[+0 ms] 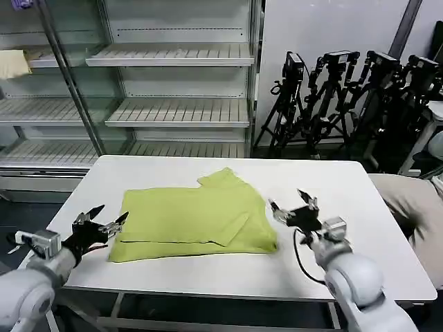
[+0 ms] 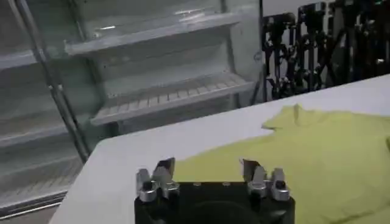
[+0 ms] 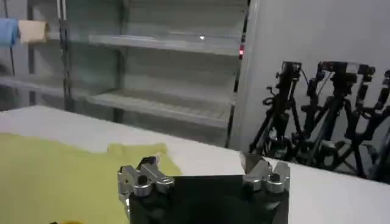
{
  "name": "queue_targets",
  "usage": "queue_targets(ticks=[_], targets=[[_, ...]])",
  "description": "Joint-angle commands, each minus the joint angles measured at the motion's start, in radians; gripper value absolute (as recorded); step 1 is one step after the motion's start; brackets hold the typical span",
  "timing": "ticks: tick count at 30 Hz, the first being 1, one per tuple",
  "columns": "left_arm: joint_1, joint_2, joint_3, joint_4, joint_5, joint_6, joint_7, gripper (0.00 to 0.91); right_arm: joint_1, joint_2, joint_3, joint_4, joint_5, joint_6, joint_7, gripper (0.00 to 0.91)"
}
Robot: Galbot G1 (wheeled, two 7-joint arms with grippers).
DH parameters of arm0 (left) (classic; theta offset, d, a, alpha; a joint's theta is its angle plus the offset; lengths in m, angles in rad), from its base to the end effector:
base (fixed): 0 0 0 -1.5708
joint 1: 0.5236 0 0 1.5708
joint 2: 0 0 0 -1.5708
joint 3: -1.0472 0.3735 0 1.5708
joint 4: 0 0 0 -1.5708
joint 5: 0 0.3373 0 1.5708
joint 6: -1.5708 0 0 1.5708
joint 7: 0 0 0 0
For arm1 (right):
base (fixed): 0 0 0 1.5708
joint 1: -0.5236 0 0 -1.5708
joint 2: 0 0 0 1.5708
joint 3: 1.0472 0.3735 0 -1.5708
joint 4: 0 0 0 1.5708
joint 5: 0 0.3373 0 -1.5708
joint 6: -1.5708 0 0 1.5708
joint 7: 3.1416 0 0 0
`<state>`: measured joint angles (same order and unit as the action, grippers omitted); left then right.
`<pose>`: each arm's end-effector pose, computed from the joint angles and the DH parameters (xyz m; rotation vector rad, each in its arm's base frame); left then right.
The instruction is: Fold and organize the clothes.
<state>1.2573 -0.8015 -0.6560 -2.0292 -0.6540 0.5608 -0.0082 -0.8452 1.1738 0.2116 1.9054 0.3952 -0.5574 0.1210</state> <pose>0.2654 0.1847 -0.1929 -0.2316 -2.7873 -0.2503 0.3532 -0.0114 -0.2136 0.4198 -2.9514 0.1722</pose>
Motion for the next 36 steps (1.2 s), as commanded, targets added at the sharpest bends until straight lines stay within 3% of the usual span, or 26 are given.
queue_targets(ticks=[1, 5, 15, 26, 36], targets=[[-0.306, 0.007, 0.195, 0.267, -0.018, -0.008, -0.015, 0.907, 0.319, 0.110, -0.204, -0.268, 0.001, -0.015, 0.102, 0.907], [-0.404, -0.009, 0.262, 0.381, -0.018, -0.015, -0.014, 0.907, 0.428, 0.191, -0.257, -0.484, -0.034, 0.030, 0.148, 0.907], [-0.591, -0.051, 0.388, 0.602, -0.009, -0.023, -0.006, 0.907, 0.559, 0.398, -0.220, -0.900, -0.043, 0.072, 0.119, 0.907], [-0.616, -0.084, 0.418, 0.685, 0.023, 0.004, 0.037, 0.907, 0.572, 0.442, -0.169, -1.050, -0.048, 0.081, 0.076, 0.907], [-0.629, -0.092, 0.423, 0.711, 0.022, 0.015, 0.067, 0.907, 0.584, 0.440, -0.148, -1.075, -0.047, 0.094, 0.056, 0.907]])
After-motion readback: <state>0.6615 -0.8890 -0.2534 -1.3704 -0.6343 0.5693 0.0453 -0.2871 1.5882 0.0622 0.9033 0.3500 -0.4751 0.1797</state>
